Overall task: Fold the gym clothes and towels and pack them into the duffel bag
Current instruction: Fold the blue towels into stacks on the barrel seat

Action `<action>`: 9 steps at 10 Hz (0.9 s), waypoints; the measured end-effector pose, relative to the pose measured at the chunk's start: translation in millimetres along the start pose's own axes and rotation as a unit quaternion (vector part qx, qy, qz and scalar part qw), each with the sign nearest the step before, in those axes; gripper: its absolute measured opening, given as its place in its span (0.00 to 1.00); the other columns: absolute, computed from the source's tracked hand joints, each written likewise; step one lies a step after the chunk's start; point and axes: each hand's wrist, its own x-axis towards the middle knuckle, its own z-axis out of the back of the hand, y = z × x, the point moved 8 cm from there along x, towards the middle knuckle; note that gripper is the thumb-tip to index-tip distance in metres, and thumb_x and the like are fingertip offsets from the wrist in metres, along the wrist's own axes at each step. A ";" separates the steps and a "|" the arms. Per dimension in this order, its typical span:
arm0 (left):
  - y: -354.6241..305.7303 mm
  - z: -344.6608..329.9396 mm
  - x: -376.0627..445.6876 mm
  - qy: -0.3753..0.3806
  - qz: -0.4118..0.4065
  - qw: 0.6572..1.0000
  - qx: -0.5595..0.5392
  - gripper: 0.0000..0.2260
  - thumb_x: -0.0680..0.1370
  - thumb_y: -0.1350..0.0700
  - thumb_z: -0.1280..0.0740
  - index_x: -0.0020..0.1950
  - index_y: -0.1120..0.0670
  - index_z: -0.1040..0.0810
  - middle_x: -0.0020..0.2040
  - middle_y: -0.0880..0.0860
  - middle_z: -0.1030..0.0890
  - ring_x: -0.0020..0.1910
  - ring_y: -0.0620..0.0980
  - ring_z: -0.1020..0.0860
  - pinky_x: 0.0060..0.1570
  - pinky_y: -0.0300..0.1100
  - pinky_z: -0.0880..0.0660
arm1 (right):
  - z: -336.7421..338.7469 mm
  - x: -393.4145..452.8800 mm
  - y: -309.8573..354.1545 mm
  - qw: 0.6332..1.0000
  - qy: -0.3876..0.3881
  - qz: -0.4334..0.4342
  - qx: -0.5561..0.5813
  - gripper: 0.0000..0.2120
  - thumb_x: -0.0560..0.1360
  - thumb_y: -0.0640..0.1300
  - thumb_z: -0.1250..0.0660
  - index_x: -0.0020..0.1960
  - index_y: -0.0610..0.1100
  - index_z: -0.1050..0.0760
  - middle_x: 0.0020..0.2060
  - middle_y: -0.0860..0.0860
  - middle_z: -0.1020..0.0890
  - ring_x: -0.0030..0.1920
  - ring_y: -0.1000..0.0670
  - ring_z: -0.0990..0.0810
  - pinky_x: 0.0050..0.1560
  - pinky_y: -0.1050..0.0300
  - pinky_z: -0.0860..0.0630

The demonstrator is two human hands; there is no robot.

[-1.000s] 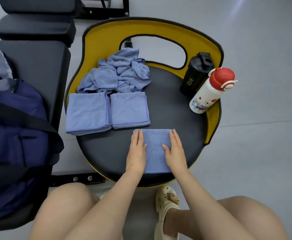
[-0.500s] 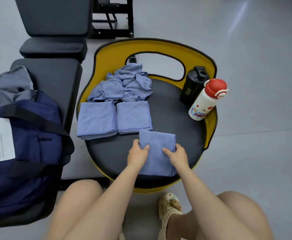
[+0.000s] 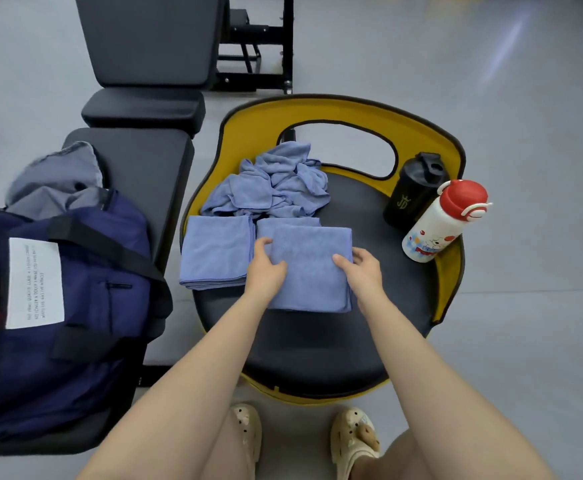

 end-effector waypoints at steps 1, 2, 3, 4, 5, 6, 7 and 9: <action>-12.9 5.6 19.5 0.008 -0.064 0.996 0.068 0.28 0.78 0.65 0.43 0.77 0.48 0.43 0.54 0.52 0.29 0.42 0.46 0.28 0.45 0.39 0.30 | -17.9 16.6 13.3 1.000 0.005 0.012 -0.028 0.18 0.75 0.44 0.30 0.63 0.42 0.27 0.57 0.47 0.20 0.56 0.47 0.21 0.58 0.51 0.24; -13.3 6.9 43.3 0.004 -0.082 0.988 0.131 0.24 0.80 0.66 0.44 0.75 0.51 0.37 0.66 0.59 0.30 0.62 0.55 0.28 0.61 0.40 0.34 | -34.2 32.7 22.1 0.998 0.007 0.022 -0.054 0.17 0.76 0.44 0.31 0.62 0.41 0.26 0.56 0.47 0.20 0.51 0.50 0.22 0.50 0.58 0.27; -16.4 3.2 60.7 -0.005 -0.108 0.972 0.208 0.22 0.81 0.66 0.45 0.75 0.53 0.37 0.72 0.60 0.37 0.70 0.57 0.36 0.66 0.40 0.39 | -47.0 49.0 27.4 0.997 0.008 0.033 -0.071 0.16 0.77 0.44 0.32 0.62 0.40 0.26 0.54 0.48 0.20 0.48 0.51 0.25 0.48 0.59 0.29; -17.9 -4.4 76.5 -0.030 -0.149 0.949 0.277 0.18 0.82 0.57 0.44 0.73 0.53 0.35 0.71 0.59 0.34 0.67 0.58 0.33 0.58 0.43 0.33 | -57.5 63.7 31.4 0.995 0.011 0.046 -0.084 0.14 0.77 0.43 0.33 0.61 0.39 0.26 0.47 0.51 0.23 0.46 0.52 0.26 0.46 0.60 0.30; -0.9 -4.5 84.2 -0.052 -0.064 0.964 0.253 0.20 0.81 0.47 0.44 0.71 0.54 0.36 0.68 0.58 0.32 0.63 0.58 0.29 0.52 0.48 0.30 | -67.9 73.6 28.0 0.990 0.024 0.057 -0.123 0.13 0.77 0.43 0.34 0.59 0.40 0.25 0.47 0.50 0.22 0.46 0.50 0.25 0.44 0.59 0.30; 5.6 -12.2 84.1 -0.018 -0.058 0.962 0.265 0.27 0.79 0.67 0.44 0.77 0.54 0.43 0.74 0.61 0.43 0.70 0.62 0.39 0.66 0.51 0.37 | -74.5 79.1 18.6 0.982 0.032 0.061 -0.175 0.11 0.77 0.44 0.33 0.56 0.39 0.25 0.49 0.47 0.20 0.48 0.47 0.23 0.45 0.57 0.28; 0.1 -11.0 74.7 -0.020 -0.051 0.961 0.270 0.30 0.77 0.71 0.45 0.77 0.55 0.45 0.74 0.61 0.47 0.72 0.62 0.42 0.68 0.52 0.38 | -74.7 85.0 10.7 0.981 0.025 0.050 -0.186 0.16 0.77 0.46 0.33 0.61 0.37 0.25 0.56 0.45 0.20 0.54 0.45 0.22 0.51 0.53 0.25; -6.7 -16.2 77.6 -0.053 -0.123 0.883 0.450 0.31 0.79 0.66 0.41 0.78 0.56 0.52 0.78 0.58 0.58 0.77 0.57 0.56 0.75 0.48 0.51 | -73.9 65.3 32.2 0.906 -0.044 0.203 -0.369 0.30 0.78 0.46 0.34 0.75 0.41 0.41 0.72 0.46 0.36 0.71 0.46 0.37 0.65 0.52 0.33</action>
